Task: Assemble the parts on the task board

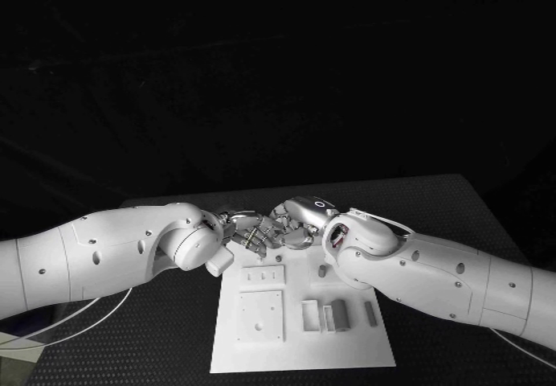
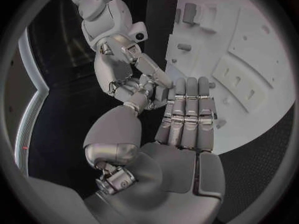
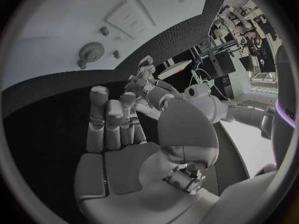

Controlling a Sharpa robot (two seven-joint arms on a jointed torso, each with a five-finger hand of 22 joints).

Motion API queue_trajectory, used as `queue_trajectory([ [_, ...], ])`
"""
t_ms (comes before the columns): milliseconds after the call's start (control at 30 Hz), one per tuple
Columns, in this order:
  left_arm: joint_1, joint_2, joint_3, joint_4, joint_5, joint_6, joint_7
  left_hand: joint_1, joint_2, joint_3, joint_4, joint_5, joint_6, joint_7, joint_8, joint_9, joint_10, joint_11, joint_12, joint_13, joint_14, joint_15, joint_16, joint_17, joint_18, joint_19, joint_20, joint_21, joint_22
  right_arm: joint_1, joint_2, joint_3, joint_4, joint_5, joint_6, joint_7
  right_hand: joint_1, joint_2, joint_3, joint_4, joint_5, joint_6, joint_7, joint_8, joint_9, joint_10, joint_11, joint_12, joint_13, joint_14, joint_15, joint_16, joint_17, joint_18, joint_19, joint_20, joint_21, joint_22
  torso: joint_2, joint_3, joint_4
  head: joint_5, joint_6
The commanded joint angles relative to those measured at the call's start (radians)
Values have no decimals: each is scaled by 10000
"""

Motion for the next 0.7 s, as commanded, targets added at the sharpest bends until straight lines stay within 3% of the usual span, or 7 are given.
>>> queue_trajectory([
  [33,47,75,54,79,-125,-22,218,185,100,40,-81,-24,113,-17,50,21,109,0,71,53,125,-11,48,30,185,105,-25,49,34,-44,72,-33,89,-54,219,327,-10,-96,5,-74,32,313,255,34,12,49,6,-53,-16,35,-45,-24,9,361,-3,-54,-69,113,0,-3,-4,5,-13],
  [467,47,70,54,85,-230,-164,172,514,314,153,-87,24,310,-91,52,27,275,-69,67,232,269,-86,134,94,150,241,-107,93,145,-44,59,-34,23,-84,367,267,-10,-96,5,-74,32,313,255,34,12,49,6,-53,-16,35,-45,-24,9,361,-3,-54,-69,113,0,-3,-8,-3,-18],
  [700,47,55,55,87,-201,-150,213,484,317,128,-74,23,323,-92,43,24,286,-70,59,254,277,-88,139,100,138,247,-110,91,157,-73,70,-34,-68,-89,432,257,-10,-96,5,-74,32,313,255,34,12,49,6,-53,-16,35,-45,-24,9,361,-3,-54,-69,113,1,2,-8,-5,-22],
])
